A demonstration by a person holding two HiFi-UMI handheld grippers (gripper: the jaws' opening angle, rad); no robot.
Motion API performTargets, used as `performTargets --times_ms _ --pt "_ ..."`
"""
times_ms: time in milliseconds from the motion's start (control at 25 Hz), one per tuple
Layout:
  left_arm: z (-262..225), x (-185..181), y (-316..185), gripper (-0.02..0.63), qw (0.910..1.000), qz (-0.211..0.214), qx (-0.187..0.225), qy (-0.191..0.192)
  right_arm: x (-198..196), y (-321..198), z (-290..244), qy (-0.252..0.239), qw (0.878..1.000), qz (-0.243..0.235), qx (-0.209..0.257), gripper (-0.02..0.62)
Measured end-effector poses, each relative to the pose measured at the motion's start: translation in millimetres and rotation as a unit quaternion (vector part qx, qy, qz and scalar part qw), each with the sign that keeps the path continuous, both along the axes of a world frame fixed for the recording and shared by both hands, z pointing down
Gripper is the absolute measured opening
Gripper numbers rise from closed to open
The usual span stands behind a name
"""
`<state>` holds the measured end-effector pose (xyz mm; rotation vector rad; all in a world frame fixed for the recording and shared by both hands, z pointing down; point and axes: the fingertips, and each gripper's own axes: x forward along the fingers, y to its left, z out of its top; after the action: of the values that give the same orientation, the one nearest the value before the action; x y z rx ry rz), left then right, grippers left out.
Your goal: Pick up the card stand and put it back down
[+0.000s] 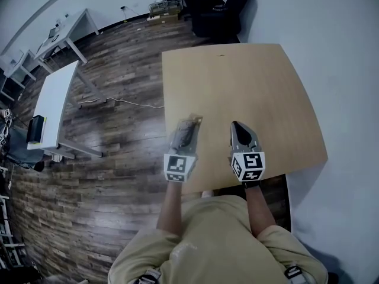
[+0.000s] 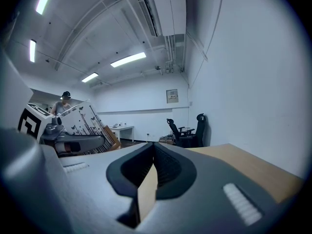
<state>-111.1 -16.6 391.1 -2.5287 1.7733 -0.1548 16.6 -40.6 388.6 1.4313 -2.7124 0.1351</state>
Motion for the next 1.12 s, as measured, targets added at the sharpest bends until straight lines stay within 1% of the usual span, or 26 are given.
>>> performTargets --times_ms 80,160,400,520,640,720,880,960,1120 --pt "8 2 -1 0.04 0.9997 0.006 -0.017 -0.015 -4 -4 1 0.004 1.0 -0.005 -0.003 0.006" --pt "17 0 0 0.04 0.9993 0.002 -0.034 -0.018 -10 -6 3 0.005 1.0 -0.011 -0.007 0.006" --pt "35 -23 2 0.04 0.9982 -0.012 -0.059 0.004 -34 -8 17 0.012 0.999 -0.039 -0.019 0.006" --pt "47 -41 -7 0.04 0.9968 -0.031 -0.073 0.007 -43 -15 28 0.02 0.998 -0.056 -0.029 0.006" --pt "55 -60 -17 0.04 0.9949 -0.05 -0.087 0.013 -48 -27 34 0.023 0.997 -0.061 -0.042 0.006" --pt "65 -73 -26 0.04 0.993 -0.061 -0.101 0.013 -52 -37 40 0.019 0.996 -0.067 -0.05 0.006" --pt "90 -97 -55 0.04 0.9896 -0.073 -0.124 0.005 -62 -53 62 0.02 0.993 -0.097 -0.063 0.006" --pt "100 -102 -71 0.04 0.9882 -0.071 -0.136 -0.005 -60 -64 72 0.022 0.992 -0.099 -0.073 0.006" --pt "117 -105 -109 0.04 0.9866 -0.05 -0.154 -0.015 -53 -93 88 0.021 0.991 -0.096 -0.094 0.006"
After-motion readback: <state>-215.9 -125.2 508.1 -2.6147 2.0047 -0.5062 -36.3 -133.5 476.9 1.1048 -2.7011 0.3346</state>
